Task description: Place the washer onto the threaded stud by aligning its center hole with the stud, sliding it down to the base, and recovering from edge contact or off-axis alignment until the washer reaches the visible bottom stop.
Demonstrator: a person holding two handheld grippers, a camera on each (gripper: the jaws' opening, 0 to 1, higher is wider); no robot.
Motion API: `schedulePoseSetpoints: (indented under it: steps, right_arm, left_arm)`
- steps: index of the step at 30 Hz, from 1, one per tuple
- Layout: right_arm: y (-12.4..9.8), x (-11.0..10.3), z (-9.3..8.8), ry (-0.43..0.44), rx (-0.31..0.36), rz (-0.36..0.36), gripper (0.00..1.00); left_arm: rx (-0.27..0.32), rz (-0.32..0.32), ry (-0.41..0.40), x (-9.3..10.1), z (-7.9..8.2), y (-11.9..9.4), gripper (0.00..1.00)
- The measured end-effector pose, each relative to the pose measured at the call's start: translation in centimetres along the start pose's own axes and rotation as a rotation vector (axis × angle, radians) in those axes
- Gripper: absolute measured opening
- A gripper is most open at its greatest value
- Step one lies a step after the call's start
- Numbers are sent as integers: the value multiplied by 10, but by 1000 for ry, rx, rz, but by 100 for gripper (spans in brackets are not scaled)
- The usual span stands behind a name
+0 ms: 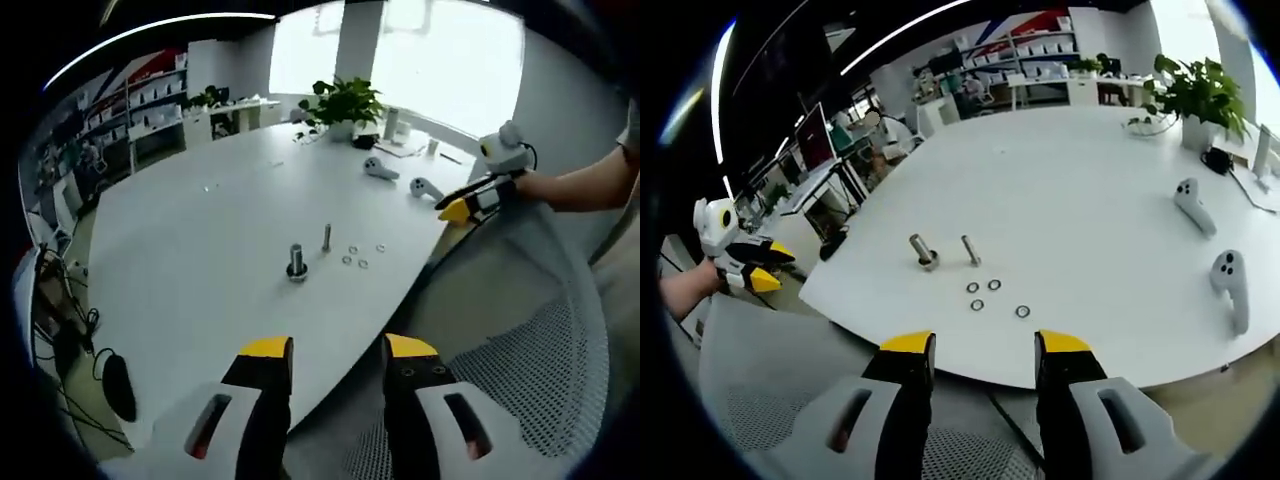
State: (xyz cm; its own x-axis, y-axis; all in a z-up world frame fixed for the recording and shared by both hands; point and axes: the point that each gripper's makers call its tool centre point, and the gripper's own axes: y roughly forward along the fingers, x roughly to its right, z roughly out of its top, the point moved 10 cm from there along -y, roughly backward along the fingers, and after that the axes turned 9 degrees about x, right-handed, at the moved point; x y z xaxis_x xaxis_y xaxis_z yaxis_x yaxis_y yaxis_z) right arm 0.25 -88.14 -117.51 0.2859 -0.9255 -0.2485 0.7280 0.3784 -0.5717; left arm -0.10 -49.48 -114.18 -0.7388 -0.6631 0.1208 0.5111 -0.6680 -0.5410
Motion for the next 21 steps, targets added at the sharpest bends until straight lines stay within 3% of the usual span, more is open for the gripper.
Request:
schedulePoseSetpoints:
  steps: [12, 16, 21]
  right_arm:
    - [-2, 3, 0, -31, -13, -45, 42]
    - [-2, 3, -1, -39, -27, -48, 42]
    - [-3, 3, -1, -37, -33, -57, 42]
  left_arm:
    - [124, -13, -96, 9, -5, -7, 36]
    - [154, -34, -138, 18, 0, -7, 35]
    - [159, -50, -134, 28, 3, -1, 35]
